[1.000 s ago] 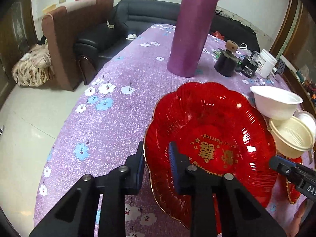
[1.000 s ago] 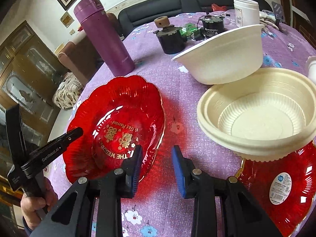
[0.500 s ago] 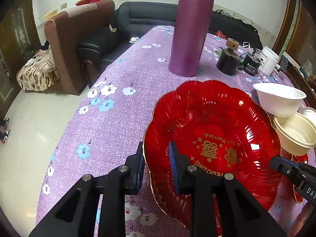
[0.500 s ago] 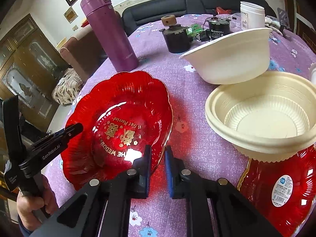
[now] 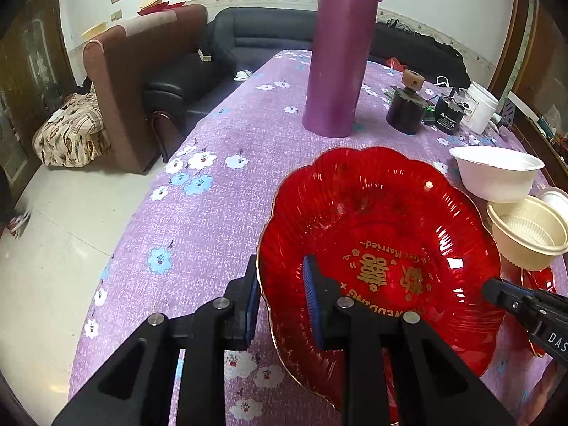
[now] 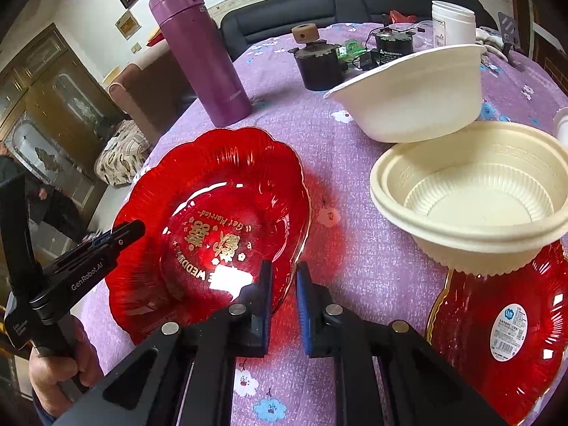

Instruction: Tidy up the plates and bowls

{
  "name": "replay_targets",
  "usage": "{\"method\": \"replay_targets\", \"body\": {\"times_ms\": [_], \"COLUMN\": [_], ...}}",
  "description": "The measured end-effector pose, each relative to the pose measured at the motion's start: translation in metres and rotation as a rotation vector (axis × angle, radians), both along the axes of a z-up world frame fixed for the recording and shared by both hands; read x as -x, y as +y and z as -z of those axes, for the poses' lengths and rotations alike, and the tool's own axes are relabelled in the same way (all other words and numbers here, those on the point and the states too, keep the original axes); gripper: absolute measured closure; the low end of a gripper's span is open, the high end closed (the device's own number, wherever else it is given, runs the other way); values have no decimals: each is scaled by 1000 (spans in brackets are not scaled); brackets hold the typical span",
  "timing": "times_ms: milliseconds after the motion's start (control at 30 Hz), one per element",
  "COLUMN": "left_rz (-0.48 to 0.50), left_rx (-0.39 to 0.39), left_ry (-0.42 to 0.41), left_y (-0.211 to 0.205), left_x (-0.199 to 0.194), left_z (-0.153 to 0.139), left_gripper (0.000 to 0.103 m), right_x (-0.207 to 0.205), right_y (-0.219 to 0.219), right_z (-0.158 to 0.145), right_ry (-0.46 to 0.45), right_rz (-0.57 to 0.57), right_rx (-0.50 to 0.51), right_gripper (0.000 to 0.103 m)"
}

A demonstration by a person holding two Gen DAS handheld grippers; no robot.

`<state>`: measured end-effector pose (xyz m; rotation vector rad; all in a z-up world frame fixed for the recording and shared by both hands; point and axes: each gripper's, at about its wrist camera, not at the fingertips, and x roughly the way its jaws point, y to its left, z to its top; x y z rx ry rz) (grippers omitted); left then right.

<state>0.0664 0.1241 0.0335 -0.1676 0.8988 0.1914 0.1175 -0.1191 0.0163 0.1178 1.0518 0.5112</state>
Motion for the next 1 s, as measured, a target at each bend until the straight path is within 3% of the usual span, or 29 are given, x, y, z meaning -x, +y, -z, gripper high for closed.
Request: {"method": "replay_targets", "body": {"times_ms": [367, 1000], "left_rz": [-8, -33], "left_rx": [-23, 5], "left_ry": [-22, -48], "left_y": [-2, 4], "left_x": [26, 84], "left_z": [-6, -6], "left_gripper": [80, 79], "right_x": [13, 54], "right_y": [3, 3], "right_z": [-1, -2], "right_ry": [-6, -10], "right_rz": [-35, -114], "right_rx": [-6, -34], "right_gripper": [89, 89]}}
